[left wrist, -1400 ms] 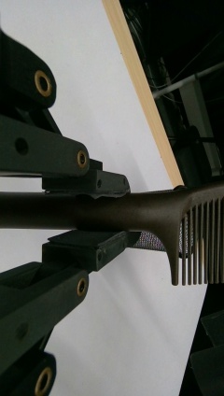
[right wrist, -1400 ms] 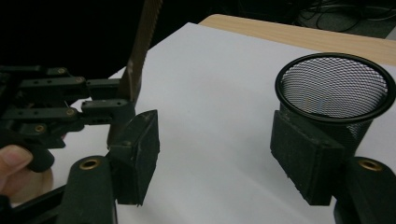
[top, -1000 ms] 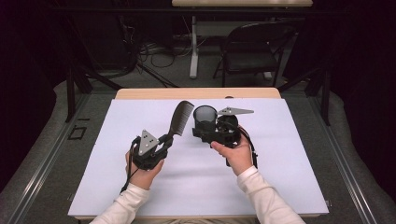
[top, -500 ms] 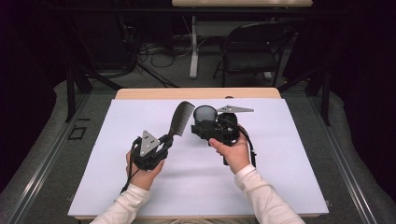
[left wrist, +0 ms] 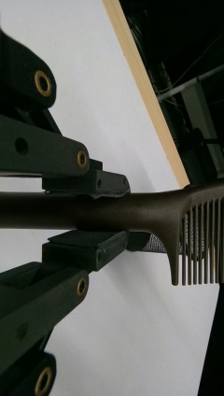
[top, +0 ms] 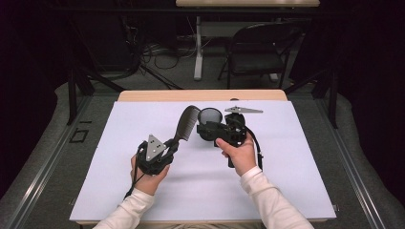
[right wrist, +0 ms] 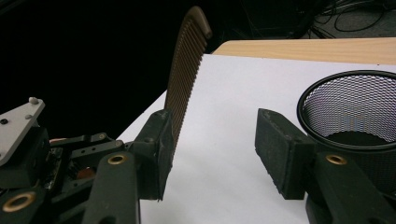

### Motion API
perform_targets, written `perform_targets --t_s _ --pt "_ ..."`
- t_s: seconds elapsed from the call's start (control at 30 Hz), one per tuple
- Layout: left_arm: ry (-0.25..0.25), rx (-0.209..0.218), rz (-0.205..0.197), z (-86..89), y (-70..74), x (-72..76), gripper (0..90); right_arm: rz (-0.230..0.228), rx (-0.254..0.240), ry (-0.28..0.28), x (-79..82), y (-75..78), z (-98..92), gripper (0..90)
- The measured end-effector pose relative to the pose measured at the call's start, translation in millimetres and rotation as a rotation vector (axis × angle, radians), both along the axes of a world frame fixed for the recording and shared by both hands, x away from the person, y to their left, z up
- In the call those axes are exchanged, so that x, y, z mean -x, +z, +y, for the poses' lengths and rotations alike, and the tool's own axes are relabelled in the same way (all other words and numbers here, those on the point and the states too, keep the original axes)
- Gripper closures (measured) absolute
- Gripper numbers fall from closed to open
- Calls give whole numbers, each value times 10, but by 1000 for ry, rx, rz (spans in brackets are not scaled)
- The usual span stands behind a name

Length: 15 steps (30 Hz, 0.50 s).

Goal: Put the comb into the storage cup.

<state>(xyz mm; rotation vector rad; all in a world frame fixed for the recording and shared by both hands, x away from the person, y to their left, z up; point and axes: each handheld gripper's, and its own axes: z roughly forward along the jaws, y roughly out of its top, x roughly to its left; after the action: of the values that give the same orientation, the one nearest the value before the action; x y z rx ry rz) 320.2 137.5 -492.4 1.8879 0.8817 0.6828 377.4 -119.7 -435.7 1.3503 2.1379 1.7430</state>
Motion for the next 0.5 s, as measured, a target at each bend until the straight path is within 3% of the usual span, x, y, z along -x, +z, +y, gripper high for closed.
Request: perform_targets --t_s 0.5 --pt "-45 -29 2 -132 -56 68 728 7 -11 -9 -32 -14 -16 532"
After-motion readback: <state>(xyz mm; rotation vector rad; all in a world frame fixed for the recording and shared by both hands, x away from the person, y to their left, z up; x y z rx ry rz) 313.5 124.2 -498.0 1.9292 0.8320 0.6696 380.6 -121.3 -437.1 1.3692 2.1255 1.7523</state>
